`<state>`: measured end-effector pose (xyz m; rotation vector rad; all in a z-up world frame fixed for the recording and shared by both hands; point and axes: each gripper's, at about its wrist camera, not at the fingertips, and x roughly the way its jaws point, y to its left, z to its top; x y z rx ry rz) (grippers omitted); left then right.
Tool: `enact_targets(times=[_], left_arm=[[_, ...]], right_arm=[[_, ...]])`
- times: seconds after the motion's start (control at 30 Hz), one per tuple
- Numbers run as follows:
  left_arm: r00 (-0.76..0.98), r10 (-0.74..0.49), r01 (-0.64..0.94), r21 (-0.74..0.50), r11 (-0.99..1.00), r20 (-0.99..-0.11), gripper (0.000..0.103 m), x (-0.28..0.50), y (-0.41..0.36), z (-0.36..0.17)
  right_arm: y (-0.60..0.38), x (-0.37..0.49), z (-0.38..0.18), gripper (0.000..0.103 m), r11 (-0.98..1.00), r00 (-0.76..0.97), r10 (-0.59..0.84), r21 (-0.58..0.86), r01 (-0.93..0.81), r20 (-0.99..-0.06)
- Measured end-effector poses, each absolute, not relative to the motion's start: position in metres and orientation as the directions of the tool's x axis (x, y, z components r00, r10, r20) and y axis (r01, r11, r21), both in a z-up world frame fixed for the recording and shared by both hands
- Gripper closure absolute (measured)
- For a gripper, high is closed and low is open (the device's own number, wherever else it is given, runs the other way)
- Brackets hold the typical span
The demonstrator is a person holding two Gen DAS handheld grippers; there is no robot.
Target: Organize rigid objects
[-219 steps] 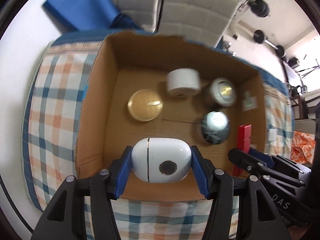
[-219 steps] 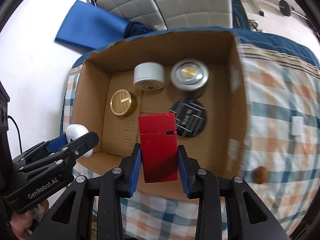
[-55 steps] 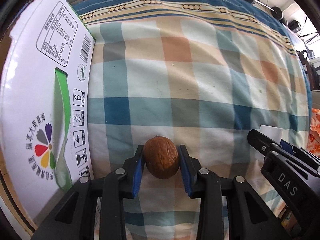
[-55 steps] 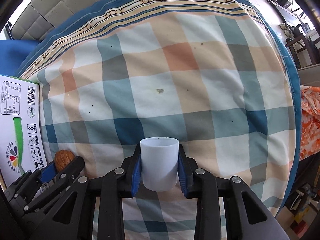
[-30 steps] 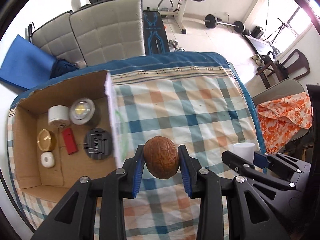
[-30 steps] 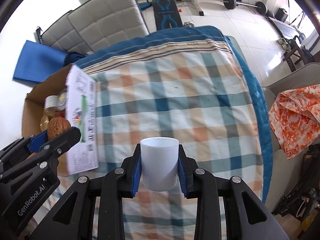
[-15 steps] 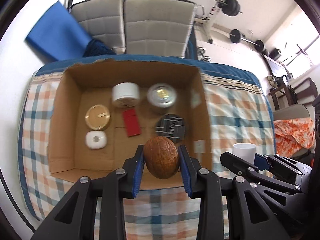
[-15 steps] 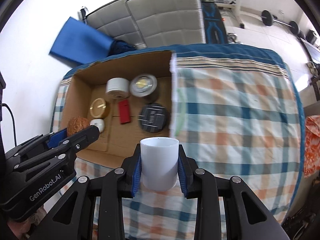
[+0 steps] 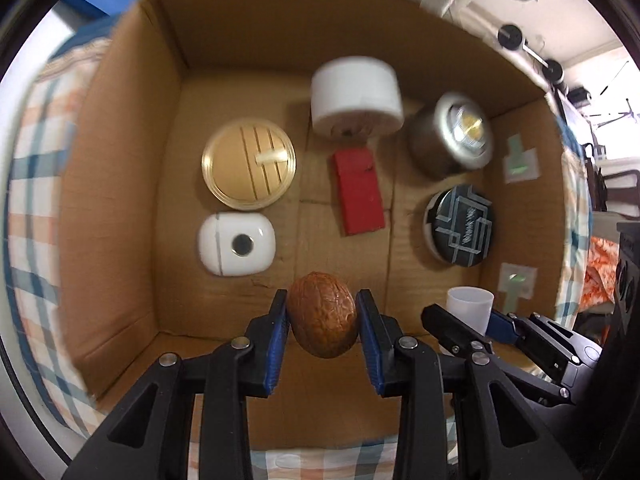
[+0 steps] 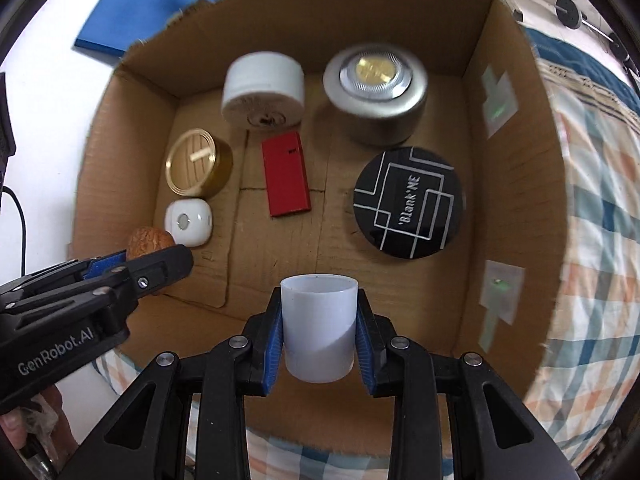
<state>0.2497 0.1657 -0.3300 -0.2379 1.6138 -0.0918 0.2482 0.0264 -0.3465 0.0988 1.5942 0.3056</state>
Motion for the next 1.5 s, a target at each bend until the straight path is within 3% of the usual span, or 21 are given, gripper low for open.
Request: enact_targets(times=[0.77, 0.83, 1.0, 1.1, 1.27, 1.33, 1.43, 1.5], left_arm=[[-0.109, -0.174, -0.077, -0.166, 0.983, -0.979, 0.072, 0.244, 0.158, -0.382], [-0.102, -0.161, -0.077, -0.153, 0.985, -0.982, 0.072, 0.245, 0.159, -0.380], [-0.059, -0.142, -0.094, -0.136, 0.986, -0.988, 0.068, 0.243, 0.162, -0.355], [-0.021, -0.113, -0.084, -0.110, 0.990, -0.993, 0.066, 0.240, 0.164, -0.333], [0.041, -0.088, -0.078, -0.091, 0.993, -0.995, 0.043, 0.231, 0.165, -0.298], [0.071, -0.089, -0.087, -0.095, 0.992, -0.994, 0.028, 0.227, 0.168, -0.283], [0.114, -0.067, -0.091, -0.077, 0.993, -0.991, 0.005, 0.221, 0.167, -0.264], [0.130, -0.056, -0.093, -0.069, 0.993, -0.990, 0.003, 0.217, 0.166, -0.253]], right_arm=[[0.035, 0.252, -0.408, 0.068, 0.986, -0.147, 0.131, 0.144, -0.080, -0.980], [0.033, 0.251, -0.407, 0.064, 0.987, -0.145, 0.125, 0.137, -0.078, -0.982], [0.029, 0.251, -0.393, 0.041, 0.988, -0.115, 0.136, 0.144, -0.057, -0.984], [0.025, 0.253, -0.377, 0.036, 0.988, -0.093, 0.135, 0.142, -0.063, -0.986], [0.023, 0.250, -0.345, 0.022, 0.988, -0.044, 0.128, 0.131, -0.078, -0.991], [0.017, 0.246, -0.331, 0.015, 0.988, -0.025, 0.131, 0.132, -0.079, -0.991], [0.015, 0.238, -0.310, 0.013, 0.988, -0.003, 0.124, 0.124, -0.087, -0.992], [0.005, 0.233, -0.300, 0.005, 0.988, 0.015, 0.129, 0.127, -0.085, -0.992]])
